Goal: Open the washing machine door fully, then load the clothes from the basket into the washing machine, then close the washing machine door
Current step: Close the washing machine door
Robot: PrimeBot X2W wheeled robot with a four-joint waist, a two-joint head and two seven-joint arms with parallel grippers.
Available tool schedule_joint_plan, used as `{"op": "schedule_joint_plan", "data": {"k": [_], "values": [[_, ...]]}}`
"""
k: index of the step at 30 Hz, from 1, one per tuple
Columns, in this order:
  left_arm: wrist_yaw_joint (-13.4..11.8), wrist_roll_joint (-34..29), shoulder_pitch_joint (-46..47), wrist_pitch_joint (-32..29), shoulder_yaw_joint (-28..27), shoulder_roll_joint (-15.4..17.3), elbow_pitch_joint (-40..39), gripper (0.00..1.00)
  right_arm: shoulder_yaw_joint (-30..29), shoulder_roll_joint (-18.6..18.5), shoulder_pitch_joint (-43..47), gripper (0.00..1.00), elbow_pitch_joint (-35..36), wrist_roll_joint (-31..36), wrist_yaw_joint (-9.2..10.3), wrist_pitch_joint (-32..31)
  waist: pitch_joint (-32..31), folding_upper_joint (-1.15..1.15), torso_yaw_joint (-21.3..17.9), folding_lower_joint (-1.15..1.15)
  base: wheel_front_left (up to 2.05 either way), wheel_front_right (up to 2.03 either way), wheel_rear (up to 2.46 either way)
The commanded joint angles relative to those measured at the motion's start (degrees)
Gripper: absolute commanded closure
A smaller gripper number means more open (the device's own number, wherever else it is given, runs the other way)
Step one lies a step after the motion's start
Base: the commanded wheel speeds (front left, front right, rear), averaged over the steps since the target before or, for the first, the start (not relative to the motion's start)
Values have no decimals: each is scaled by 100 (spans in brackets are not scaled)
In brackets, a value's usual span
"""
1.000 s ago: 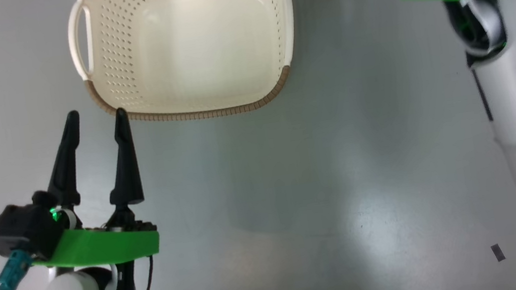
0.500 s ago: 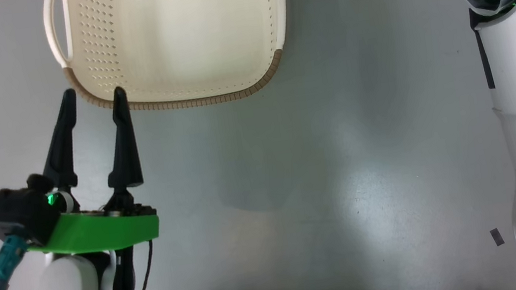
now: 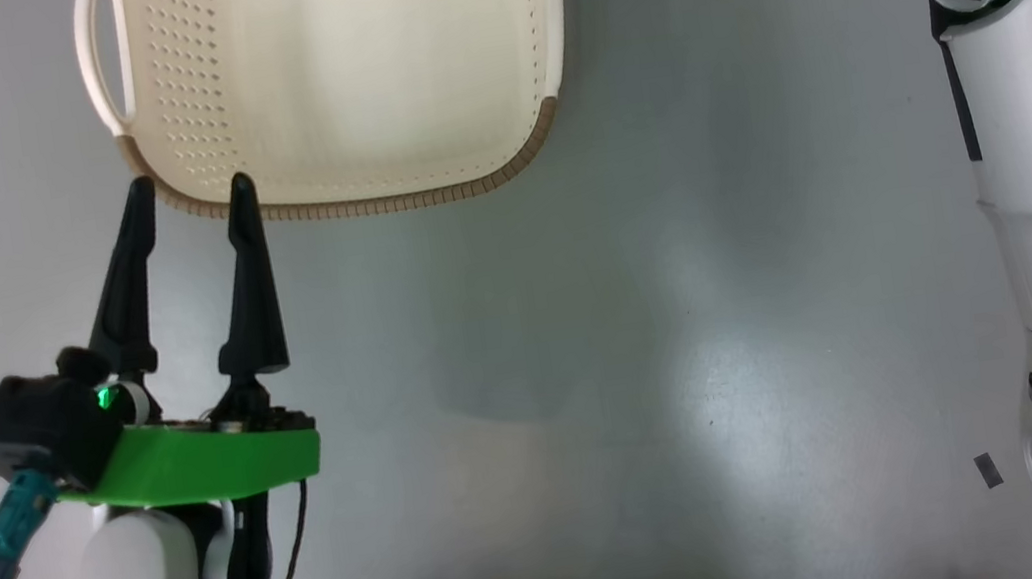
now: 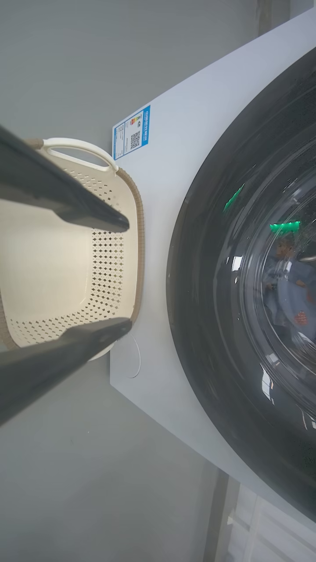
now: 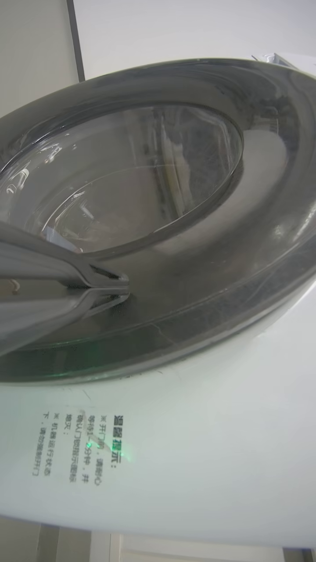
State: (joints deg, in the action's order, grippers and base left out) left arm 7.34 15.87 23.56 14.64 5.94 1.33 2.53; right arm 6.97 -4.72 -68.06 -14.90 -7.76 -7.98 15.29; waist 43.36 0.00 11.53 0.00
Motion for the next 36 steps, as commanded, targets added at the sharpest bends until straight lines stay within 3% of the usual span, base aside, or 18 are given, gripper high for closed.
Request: {"op": "schedule_joint_plan", "data": {"k": [1, 15, 28, 29, 31, 36], "values": [[14, -9, -26, 36, -201, 154, -124, 0, 35, 138, 54, 100, 132, -117, 49, -29, -60, 0, -13, 0, 0, 0, 0], [14, -10, -217, 36, -377, 154, -93, 0, 343, -31, 1475, 100, 309, -487, 49, -29, -747, 0, -229, 0, 0, 0, 0], [14, -140, -529, 36, -571, 154, -89, 0, 176, -62, 2634, 97, 305, -569, 49, -29, -1511, 0, -530, 0, 0, 0, 0], [14, -150, -554, 36, -578, 154, -84, 0, 159, -60, 2700, 73, 286, -574, 49, -29, -1566, 0, -547, 0, 0, 0, 0], [14, -159, -599, 36, -598, 154, -86, 0, 142, -55, 2823, 0, 279, -581, 49, -29, -1672, 0, -575, 0, 0, 0, 0], [14, -156, -748, 36, -673, 154, -28, 0, -47, -12, 3171, 0, 235, -623, 49, -29, -1976, 0, -644, 0, 0, 0, 0]]}}
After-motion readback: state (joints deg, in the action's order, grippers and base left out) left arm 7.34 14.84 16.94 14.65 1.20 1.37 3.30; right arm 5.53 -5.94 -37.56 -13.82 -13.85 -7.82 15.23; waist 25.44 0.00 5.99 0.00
